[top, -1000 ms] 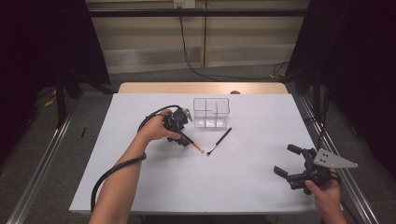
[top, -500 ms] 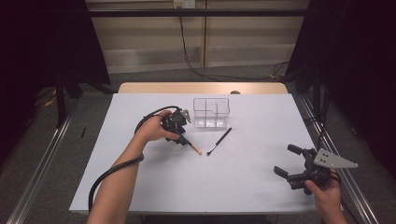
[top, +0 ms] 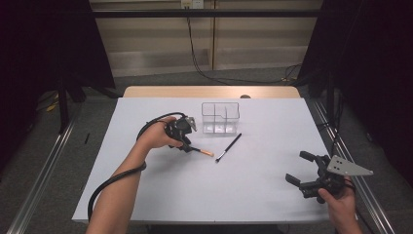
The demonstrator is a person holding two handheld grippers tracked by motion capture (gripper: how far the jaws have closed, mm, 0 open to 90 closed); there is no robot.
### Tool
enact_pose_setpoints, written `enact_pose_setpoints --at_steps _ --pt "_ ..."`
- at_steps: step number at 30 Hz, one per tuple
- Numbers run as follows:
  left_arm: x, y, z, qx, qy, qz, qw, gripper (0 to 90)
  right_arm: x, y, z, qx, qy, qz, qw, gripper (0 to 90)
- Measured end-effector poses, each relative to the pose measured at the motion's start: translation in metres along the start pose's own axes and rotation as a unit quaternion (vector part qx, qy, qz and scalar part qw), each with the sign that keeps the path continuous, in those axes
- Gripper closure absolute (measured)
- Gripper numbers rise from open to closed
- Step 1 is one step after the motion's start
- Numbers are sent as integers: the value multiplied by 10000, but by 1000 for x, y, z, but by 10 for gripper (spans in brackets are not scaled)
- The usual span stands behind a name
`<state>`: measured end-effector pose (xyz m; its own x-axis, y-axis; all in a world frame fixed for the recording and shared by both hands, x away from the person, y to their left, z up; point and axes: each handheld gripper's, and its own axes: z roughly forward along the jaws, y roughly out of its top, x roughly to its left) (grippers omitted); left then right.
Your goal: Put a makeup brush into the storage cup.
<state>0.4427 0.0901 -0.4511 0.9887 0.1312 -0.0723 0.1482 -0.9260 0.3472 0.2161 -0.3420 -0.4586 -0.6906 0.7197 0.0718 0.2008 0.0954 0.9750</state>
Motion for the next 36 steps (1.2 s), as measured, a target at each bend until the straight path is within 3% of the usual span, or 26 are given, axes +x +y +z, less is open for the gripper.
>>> enact_pose_setpoints --at_steps 9,19,24,27,31,36 --pt "0 -5 -2 101 4 -152 9998 841 0 0 1 12 0 -17 10000 0" --pt "2 5 -1 479 -37 -378 9981 826 0 0 1 22 -3 -10 10000 0" --pt "2 6 0 517 -35 -518 9973 827 0 0 1 20 17 -22 10000 0" --pt "1 3 0 423 -9 -487 9979 840 0 0 1 21 23 -23 10000 0" --pt "0 -4 -1 166 31 -670 9976 843 0 0 1 31 29 -18 10000 0" --pt "-1 -7 -3 44 27 -771 9970 844 0 0 1 27 18 3 10000 0"
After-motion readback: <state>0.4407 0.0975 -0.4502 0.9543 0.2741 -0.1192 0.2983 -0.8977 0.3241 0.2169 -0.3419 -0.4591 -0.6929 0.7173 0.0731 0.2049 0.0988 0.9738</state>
